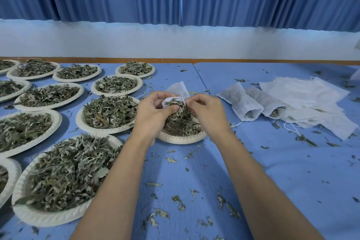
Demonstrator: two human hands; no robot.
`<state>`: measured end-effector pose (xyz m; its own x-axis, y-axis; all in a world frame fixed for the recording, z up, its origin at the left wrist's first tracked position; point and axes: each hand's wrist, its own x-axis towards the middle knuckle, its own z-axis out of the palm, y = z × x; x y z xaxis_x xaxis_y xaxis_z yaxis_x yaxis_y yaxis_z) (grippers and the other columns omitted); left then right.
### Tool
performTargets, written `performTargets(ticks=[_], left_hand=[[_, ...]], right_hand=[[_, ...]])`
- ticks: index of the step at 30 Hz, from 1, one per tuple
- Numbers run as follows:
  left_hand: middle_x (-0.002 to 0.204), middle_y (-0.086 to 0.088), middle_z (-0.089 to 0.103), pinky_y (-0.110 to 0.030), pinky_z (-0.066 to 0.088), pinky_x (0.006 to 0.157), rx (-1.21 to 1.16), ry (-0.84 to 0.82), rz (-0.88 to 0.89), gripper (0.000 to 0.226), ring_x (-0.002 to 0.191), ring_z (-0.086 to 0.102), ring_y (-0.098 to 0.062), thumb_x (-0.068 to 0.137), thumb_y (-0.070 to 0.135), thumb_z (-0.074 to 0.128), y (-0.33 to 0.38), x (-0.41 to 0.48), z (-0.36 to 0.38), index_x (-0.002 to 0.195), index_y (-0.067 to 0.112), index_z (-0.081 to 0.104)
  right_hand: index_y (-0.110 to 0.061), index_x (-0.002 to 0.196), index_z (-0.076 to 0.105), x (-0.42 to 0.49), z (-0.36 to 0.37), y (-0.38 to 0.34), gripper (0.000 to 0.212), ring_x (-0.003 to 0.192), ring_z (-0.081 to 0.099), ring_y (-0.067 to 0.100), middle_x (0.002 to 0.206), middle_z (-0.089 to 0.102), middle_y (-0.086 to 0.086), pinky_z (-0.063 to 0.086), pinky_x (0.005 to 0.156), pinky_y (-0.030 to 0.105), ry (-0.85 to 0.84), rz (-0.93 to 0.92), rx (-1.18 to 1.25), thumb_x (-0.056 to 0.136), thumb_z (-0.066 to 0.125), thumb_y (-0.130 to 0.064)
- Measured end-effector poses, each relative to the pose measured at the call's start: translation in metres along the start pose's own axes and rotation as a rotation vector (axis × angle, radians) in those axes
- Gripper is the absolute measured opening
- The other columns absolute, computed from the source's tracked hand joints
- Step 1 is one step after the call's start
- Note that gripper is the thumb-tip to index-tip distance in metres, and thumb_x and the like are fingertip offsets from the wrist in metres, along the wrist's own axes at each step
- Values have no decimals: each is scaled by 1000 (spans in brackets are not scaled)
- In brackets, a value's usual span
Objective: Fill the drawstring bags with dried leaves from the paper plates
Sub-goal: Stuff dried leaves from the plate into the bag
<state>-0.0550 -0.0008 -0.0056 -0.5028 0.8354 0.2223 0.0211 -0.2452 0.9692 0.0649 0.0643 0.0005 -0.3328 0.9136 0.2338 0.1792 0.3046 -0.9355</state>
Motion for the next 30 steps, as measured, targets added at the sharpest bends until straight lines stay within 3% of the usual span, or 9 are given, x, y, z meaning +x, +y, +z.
performTargets(ticks=[6,12,16,18,21,23,30], left_hand=[[82,4,71,-14,51,65,13,32,15,29,66,65,-2,78,-11,68,1,0,-2,87,16,60],[83,1,72,-15,52,68,98,58,44,28,70,66,-5,78,-10,69,0,-1,6,87,15,61],[81,0,73,-14,50,62,120,119,41,25,69,67,-4,75,-9,71,-3,-2,7,86,13,65],[74,6,73,-12,50,59,59,133,22,27,64,66,-1,75,-12,70,0,-2,6,82,13,64],[67,14,71,-12,49,59,40,124,39,31,63,66,1,76,-13,69,9,0,7,79,17,62],[70,12,72,-16,52,65,76,112,57,32,66,66,-3,77,-12,68,14,0,8,80,19,61],[76,6,70,-15,49,62,103,101,66,31,63,63,-1,80,-12,64,14,-2,11,81,18,59]], right_hand=[[-14,88,73,-2,1,-1,12,76,60,9,77,67,-5,48,77,26,-50,-23,-70,90,63,-20],[-17,84,70,-5,1,1,8,71,59,4,74,65,-7,46,68,17,-6,-60,-168,88,63,-18],[-16,79,68,-7,5,-1,8,63,55,-2,70,65,-9,43,61,12,-2,-78,-127,85,63,-17],[-15,81,70,-6,7,-4,9,67,60,-2,73,68,-8,46,64,14,11,-76,-95,86,63,-18],[-15,85,72,0,1,-5,11,83,68,12,81,72,-1,55,79,32,72,-11,-16,87,62,-20],[-20,79,71,0,-2,-4,9,82,68,13,81,72,-1,55,83,38,63,3,18,86,65,-19],[-26,74,73,-3,-2,-6,16,63,60,0,63,67,-14,53,73,27,11,-53,97,85,69,-15]])
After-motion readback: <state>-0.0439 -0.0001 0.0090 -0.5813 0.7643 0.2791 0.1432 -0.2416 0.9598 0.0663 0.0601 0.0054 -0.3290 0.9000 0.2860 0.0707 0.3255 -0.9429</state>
